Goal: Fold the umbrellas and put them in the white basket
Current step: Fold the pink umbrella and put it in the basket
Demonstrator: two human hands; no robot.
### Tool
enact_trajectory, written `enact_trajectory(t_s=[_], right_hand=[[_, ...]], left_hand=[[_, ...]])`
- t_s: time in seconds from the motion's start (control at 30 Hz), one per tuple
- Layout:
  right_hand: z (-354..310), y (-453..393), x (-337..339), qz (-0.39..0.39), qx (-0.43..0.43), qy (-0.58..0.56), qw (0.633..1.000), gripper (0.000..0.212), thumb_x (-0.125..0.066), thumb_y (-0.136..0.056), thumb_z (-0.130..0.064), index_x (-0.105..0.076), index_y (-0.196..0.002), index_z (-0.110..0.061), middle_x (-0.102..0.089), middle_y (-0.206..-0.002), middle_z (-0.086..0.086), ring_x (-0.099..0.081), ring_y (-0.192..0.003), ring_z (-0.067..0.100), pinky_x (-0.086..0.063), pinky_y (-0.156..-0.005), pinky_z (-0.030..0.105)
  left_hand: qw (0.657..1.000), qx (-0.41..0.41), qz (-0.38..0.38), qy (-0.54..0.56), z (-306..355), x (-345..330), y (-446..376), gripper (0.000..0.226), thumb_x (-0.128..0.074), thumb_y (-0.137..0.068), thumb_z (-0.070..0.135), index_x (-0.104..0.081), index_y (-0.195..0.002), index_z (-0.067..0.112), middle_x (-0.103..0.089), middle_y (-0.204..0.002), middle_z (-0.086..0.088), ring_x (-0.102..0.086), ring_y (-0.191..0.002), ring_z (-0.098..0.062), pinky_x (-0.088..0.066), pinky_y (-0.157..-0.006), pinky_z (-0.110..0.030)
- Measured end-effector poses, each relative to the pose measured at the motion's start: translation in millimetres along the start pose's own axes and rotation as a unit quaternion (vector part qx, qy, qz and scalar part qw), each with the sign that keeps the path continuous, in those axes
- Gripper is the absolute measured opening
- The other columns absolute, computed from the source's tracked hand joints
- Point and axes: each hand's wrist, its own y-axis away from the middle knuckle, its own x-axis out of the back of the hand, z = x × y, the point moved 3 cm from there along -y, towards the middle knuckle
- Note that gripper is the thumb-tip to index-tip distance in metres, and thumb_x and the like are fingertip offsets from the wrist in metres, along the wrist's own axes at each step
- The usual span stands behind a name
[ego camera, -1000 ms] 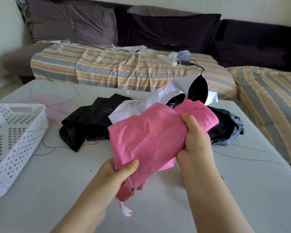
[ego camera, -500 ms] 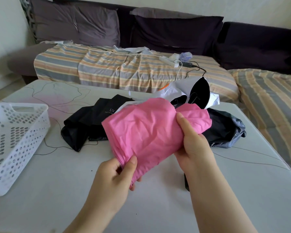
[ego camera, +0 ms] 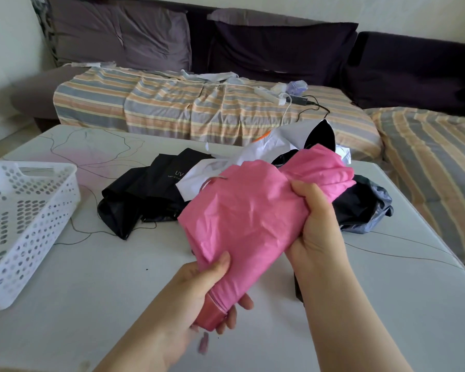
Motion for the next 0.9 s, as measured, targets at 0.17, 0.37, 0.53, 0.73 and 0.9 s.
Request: enact_trajectory(t_s=[0.17, 0.37, 0.53, 0.73, 0.9], right_hand=[[-18, 0, 5, -0.04, 0.03, -0.04, 0.998, 0.069, -0.068, -0.066, -0.008, -0.051, -0.132, 0.001, -0.063, -0.106, 0.017, -0.064, -0.097, 0.027, -0.055, -0.086, 0.037], [-11, 4, 18, 0.056, 0.019, 0.082, 0.995, 0.06, -0.059, -0.079, -0.064, -0.057, -0.125, -0.025, -0.062, -0.127, 0.004, -0.061, -0.114, 0.016, -0.045, -0.103, 0.038], [23, 14, 5, 0.046, -0.093, 0.191, 0.976, 0.021, -0.072, -0.083, -0.019, -0.066, -0.096, -0.002, -0.072, -0.09, 0.006, -0.068, -0.079, 0.017, -0.056, -0.079, 0.033], [18, 5, 5, 0.145, -0.054, 0.149, 0.977, 0.008, -0.077, -0.075, -0.008, -0.07, -0.08, -0.007, -0.073, -0.066, 0.005, -0.069, -0.057, 0.018, -0.057, -0.062, 0.032], [18, 7, 2, 0.126, -0.051, 0.095, 0.986, 0.005, -0.069, -0.079, 0.001, -0.07, -0.081, -0.004, -0.073, -0.068, 0.009, -0.069, -0.058, 0.019, -0.058, -0.054, 0.028]], left_hand=[[0.998, 0.009, 0.01, 0.055, 6, -11, 4, 0.045, -0.046, -0.089, 0.03, -0.054, -0.065, -0.006, -0.051, -0.04, -0.011, -0.039, -0.027, -0.014, -0.024, -0.03, -0.007], [0.986, -0.089, 0.137, -0.026, 3, 0, 0, 0.047, -0.048, -0.096, 0.026, -0.059, -0.061, -0.004, -0.061, -0.049, -0.014, -0.047, -0.036, -0.02, -0.035, -0.039, -0.022], [0.956, -0.154, 0.209, -0.137, 8, 8, -2, 0.049, -0.047, -0.097, 0.026, -0.059, -0.066, -0.01, -0.058, -0.042, -0.003, -0.047, -0.034, -0.011, -0.037, -0.04, -0.018], [0.991, -0.073, 0.098, -0.062, -1, -4, -4, 0.039, -0.045, -0.097, 0.023, -0.065, -0.078, -0.004, -0.07, -0.062, -0.012, -0.055, -0.045, -0.02, -0.04, -0.044, -0.024], [0.996, 0.064, 0.01, 0.061, -6, -7, -10, 0.046, -0.054, -0.08, 0.038, -0.06, -0.105, 0.0, -0.072, -0.082, -0.021, -0.069, -0.061, -0.028, -0.052, -0.048, -0.028]])
